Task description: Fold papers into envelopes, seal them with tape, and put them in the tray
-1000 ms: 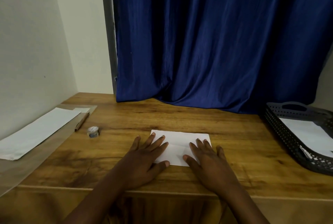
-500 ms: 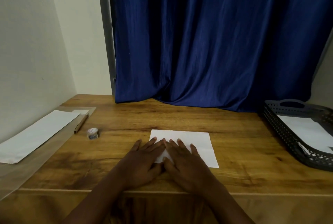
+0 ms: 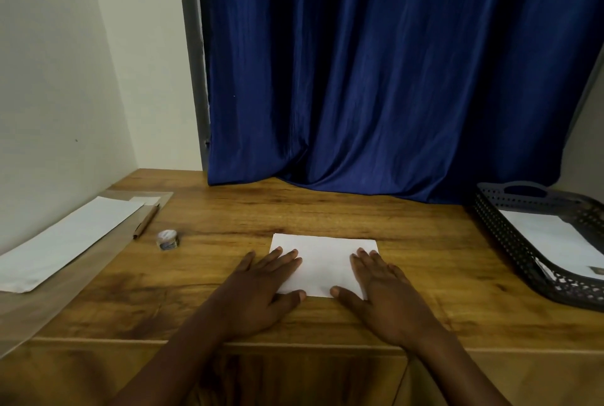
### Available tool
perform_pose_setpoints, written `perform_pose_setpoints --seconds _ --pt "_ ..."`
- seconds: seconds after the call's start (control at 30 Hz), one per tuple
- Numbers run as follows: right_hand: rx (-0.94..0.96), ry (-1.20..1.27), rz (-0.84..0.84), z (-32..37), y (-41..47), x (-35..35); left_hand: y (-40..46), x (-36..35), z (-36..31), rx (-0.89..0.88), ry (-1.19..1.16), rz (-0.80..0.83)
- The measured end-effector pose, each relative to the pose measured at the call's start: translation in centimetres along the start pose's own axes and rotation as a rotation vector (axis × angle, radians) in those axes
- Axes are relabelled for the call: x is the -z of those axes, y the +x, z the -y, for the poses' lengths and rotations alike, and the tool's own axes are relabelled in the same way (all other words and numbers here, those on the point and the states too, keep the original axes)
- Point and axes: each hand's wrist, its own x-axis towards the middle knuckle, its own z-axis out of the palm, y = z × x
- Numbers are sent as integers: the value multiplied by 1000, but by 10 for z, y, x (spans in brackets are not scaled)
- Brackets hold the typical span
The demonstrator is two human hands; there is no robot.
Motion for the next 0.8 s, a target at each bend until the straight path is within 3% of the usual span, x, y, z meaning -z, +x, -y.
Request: perform_pose_setpoints --seconds 0.23,0.47,0.63,0.8 --pt "140 43 35 4 -17 9 -6 7 -5 26 -29 46" --pt "189 -4 83 4 -64 20 -45 3 -15 -60 33 66" --pt "262 -120 -132 10 -92 26 -69 -5 -32 -96 52 -33" --pt "273 34 -174 13 -98 61 -81 29 -44 -89 -196 -211"
